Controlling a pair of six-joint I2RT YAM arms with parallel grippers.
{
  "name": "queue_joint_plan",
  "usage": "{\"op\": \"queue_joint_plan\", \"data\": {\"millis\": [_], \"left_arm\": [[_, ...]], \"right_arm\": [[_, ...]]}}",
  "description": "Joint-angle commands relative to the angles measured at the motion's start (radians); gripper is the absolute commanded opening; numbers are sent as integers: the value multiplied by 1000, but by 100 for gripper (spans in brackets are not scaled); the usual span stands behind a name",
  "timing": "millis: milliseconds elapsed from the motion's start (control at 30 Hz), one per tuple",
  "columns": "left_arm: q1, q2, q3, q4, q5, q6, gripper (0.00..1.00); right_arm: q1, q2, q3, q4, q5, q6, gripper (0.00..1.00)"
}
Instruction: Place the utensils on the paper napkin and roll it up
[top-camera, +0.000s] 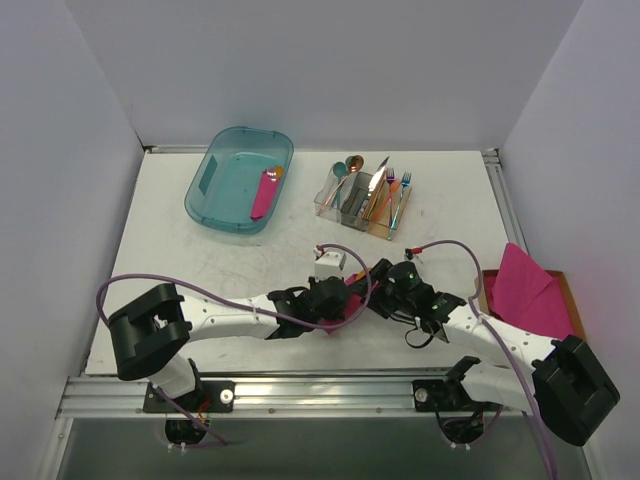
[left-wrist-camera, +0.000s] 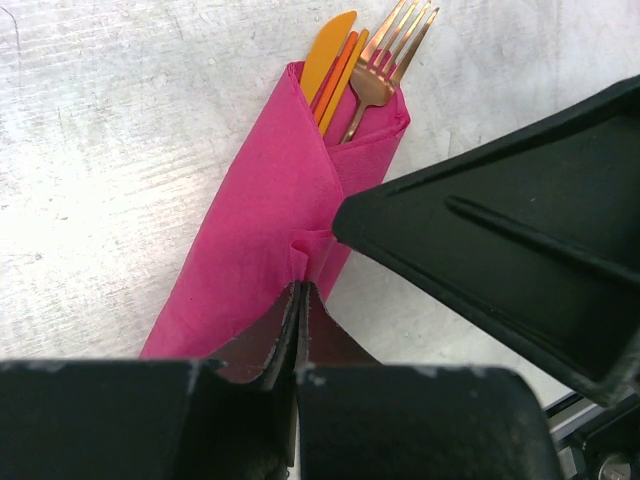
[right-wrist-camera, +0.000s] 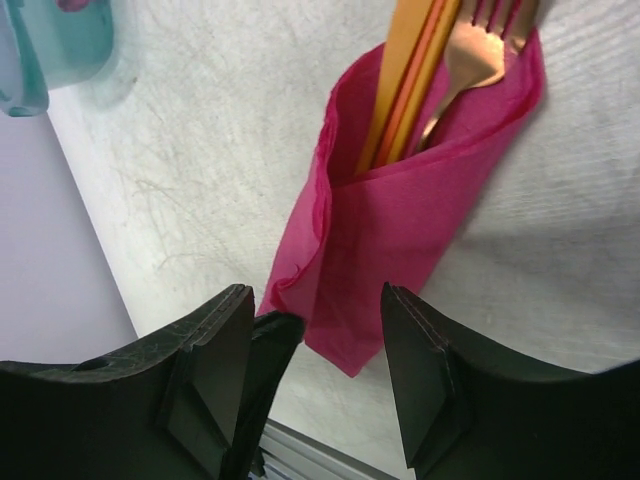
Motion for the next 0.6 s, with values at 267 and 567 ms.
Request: {"op": "queue_joint_plan", "data": {"millis": [267,567], "left_arm": [[-19,-11,7,54,-34,90,4],[-31,-23,-9,103,-5,136,6]], "right_arm": [[-7,108,94,34,-22,5,54],[-7,182,102,95,-49,17,47]]}}
